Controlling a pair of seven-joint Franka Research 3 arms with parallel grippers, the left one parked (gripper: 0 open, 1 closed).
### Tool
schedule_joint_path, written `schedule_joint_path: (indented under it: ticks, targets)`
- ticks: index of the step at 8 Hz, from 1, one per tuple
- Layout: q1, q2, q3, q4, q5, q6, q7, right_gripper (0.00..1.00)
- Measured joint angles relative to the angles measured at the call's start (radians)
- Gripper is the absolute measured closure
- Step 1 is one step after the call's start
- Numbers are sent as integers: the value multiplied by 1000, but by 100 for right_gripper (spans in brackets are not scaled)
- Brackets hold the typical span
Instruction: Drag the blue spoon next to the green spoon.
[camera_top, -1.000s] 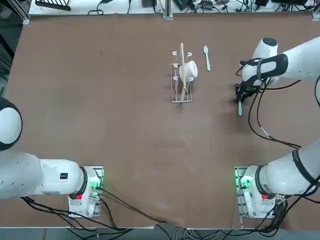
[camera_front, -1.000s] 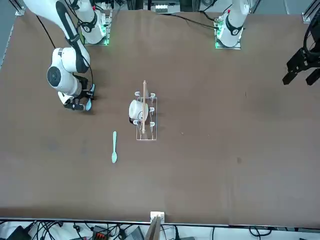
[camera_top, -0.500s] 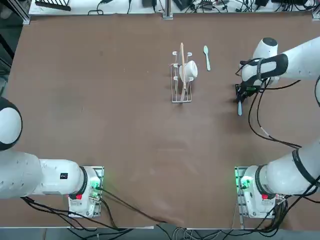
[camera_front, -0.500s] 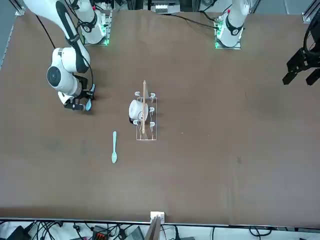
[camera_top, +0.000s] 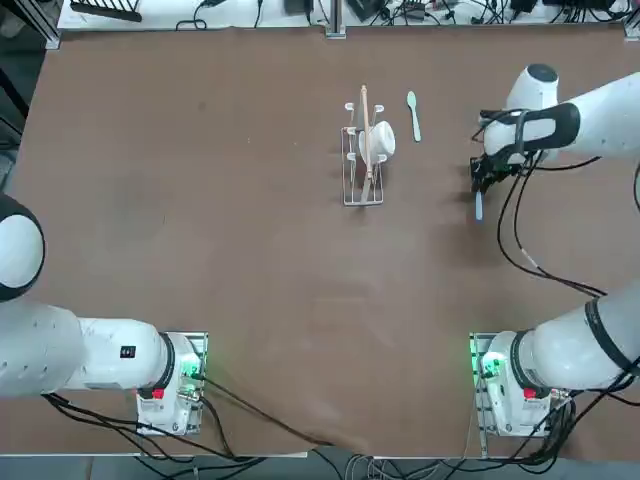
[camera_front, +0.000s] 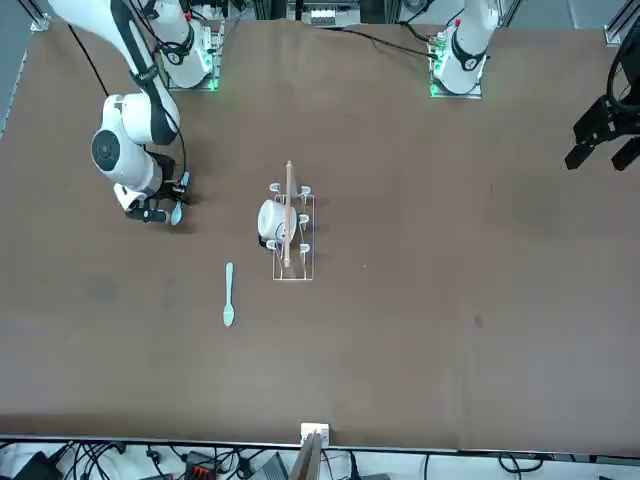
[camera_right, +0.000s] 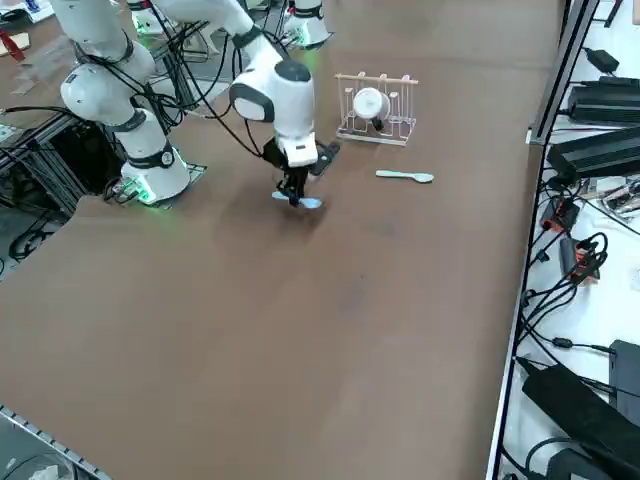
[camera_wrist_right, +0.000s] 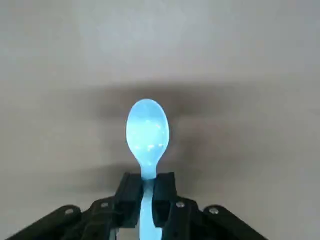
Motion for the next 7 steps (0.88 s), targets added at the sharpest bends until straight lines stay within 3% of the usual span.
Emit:
schedule_joint_path:
  ticks: [2,4,7]
  targets:
    - [16,-49,4,77,0,-75,0,85]
    - [34,-39,7,223,-1,-183,-2,85]
    - [58,122,8,596,-1,-413,-3,85]
